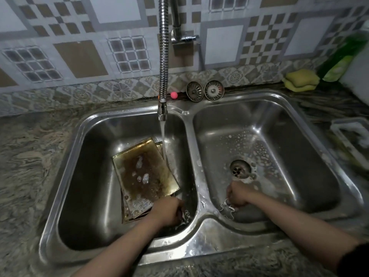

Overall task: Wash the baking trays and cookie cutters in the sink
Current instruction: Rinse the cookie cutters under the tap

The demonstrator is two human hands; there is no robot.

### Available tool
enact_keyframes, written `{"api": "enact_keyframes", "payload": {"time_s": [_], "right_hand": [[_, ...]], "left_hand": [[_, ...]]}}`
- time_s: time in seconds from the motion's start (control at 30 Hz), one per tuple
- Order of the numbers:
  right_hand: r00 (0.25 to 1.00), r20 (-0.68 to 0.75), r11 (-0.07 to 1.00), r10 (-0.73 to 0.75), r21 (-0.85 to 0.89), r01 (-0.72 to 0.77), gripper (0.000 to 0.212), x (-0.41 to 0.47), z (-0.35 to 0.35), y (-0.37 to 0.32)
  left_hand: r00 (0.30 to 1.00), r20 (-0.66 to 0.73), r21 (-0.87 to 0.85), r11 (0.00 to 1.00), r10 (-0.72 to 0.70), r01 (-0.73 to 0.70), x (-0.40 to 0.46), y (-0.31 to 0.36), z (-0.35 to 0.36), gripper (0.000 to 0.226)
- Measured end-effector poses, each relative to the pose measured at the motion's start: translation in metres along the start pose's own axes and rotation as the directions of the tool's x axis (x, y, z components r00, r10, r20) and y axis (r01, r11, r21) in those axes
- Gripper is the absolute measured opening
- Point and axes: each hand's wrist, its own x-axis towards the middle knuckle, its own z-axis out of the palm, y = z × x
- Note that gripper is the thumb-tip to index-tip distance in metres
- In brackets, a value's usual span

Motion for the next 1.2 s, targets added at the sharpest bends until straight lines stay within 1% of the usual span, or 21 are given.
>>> {"api": "enact_keyframes", "payload": {"time_s": [0.07,0.1,0.17,0.23,0.27,0.33,0.37,0.4,0.43,0.47,0.5,0.53,0.57,0.6,0.7,0.8,0.87,0.93,1.03,1.1,1.2], "right_hand": [[0.999,0.038,0.999,0.009,-0.035,-0.008,0.025,0.005,-0.003,0.000],[0.999,0.040,1.000,0.022,-0.007,-0.021,0.025,0.005,-0.007,-0.001],[0.999,-0.022,0.997,0.038,0.072,-0.036,0.020,0.001,-0.022,-0.002],[0.977,-0.210,0.993,0.037,0.115,-0.013,0.014,-0.007,-0.044,-0.003],[0.940,-0.339,0.990,0.026,0.138,0.023,0.012,-0.012,-0.056,-0.005],[0.832,-0.554,0.942,0.020,0.290,0.170,0.011,-0.029,-0.075,-0.020],[0.793,-0.608,0.869,0.018,0.402,0.288,0.009,-0.039,-0.082,-0.032],[0.784,-0.620,0.757,0.001,0.513,0.405,0.007,-0.049,-0.086,-0.047],[0.794,-0.607,0.634,-0.038,0.599,0.488,0.008,-0.058,-0.088,-0.063],[0.804,-0.586,0.553,-0.095,0.641,0.532,0.010,-0.063,-0.087,-0.078],[0.808,-0.568,0.532,-0.157,0.641,0.554,0.011,-0.065,-0.085,-0.091],[0.808,-0.553,0.555,-0.204,0.614,0.561,0.015,-0.063,-0.082,-0.102],[0.808,-0.543,0.585,-0.230,0.586,0.561,0.021,-0.058,-0.080,-0.111],[0.809,-0.537,0.591,-0.238,0.580,0.560,0.027,-0.051,-0.078,-0.118],[0.808,-0.556,0.508,-0.195,0.647,0.568,0.029,-0.035,-0.079,-0.135],[0.801,-0.591,0.486,-0.099,0.674,0.557,0.030,-0.021,-0.079,-0.143],[0.835,-0.548,0.446,-0.057,0.734,0.512,0.030,-0.015,-0.080,-0.145],[0.868,-0.494,0.350,-0.051,0.805,0.479,0.028,-0.014,-0.079,-0.147],[0.847,-0.531,0.272,-0.029,0.811,0.518,0.024,-0.012,-0.078,-0.147],[0.811,-0.585,0.276,-0.012,0.777,0.565,0.023,-0.012,-0.078,-0.146],[0.756,-0.654,0.347,-0.012,0.707,0.617,0.021,-0.011,-0.077,-0.144]], "left_hand": [[1.000,-0.026,-0.062,0.998,-0.002,0.000,0.000,-0.003,0.002,0.030],[0.999,-0.049,-0.101,0.995,-0.006,0.001,-0.001,-0.005,0.002,0.031],[0.992,-0.124,-0.202,0.979,-0.033,0.007,-0.004,-0.009,-0.001,0.028],[0.974,-0.211,-0.324,0.946,-0.086,0.014,-0.008,-0.012,-0.009,0.026],[0.958,-0.260,-0.379,0.925,-0.120,0.013,-0.010,-0.014,-0.015,0.026],[0.915,-0.355,-0.495,0.869,-0.194,-0.008,-0.012,-0.017,-0.031,0.022],[0.885,-0.402,-0.548,0.836,-0.233,-0.029,-0.012,-0.018,-0.040,0.018],[0.849,-0.452,-0.588,0.807,-0.273,-0.054,-0.012,-0.019,-0.049,0.014],[0.809,-0.499,-0.619,0.781,-0.311,-0.082,-0.011,-0.019,-0.058,0.011],[0.770,-0.535,-0.647,0.754,-0.348,-0.109,-0.010,-0.019,-0.067,0.009],[0.737,-0.559,-0.668,0.732,-0.378,-0.131,-0.008,-0.020,-0.075,0.007],[0.712,-0.575,-0.681,0.718,-0.403,-0.143,-0.007,-0.020,-0.083,0.006],[0.694,-0.583,-0.689,0.711,-0.424,-0.144,-0.005,-0.021,-0.089,0.006],[0.682,-0.584,-0.696,0.705,-0.440,-0.140,-0.003,-0.022,-0.094,0.008],[0.633,-0.608,-0.696,0.705,-0.480,-0.134,-0.002,-0.026,-0.102,0.013],[0.538,-0.669,-0.659,0.744,-0.513,-0.110,-0.001,-0.028,-0.103,0.016],[0.490,-0.688,-0.672,0.725,-0.535,-0.152,-0.001,-0.027,-0.103,0.017],[0.497,-0.673,-0.712,0.660,-0.547,-0.238,-0.001,-0.024,-0.103,0.017],[0.491,-0.691,-0.707,0.636,-0.531,-0.309,-0.003,-0.019,-0.101,0.019],[0.499,-0.694,-0.707,0.623,-0.518,-0.336,-0.003,-0.017,-0.099,0.023],[0.504,-0.685,-0.718,0.604,-0.526,-0.347,-0.004,-0.014,-0.097,0.030]]}}
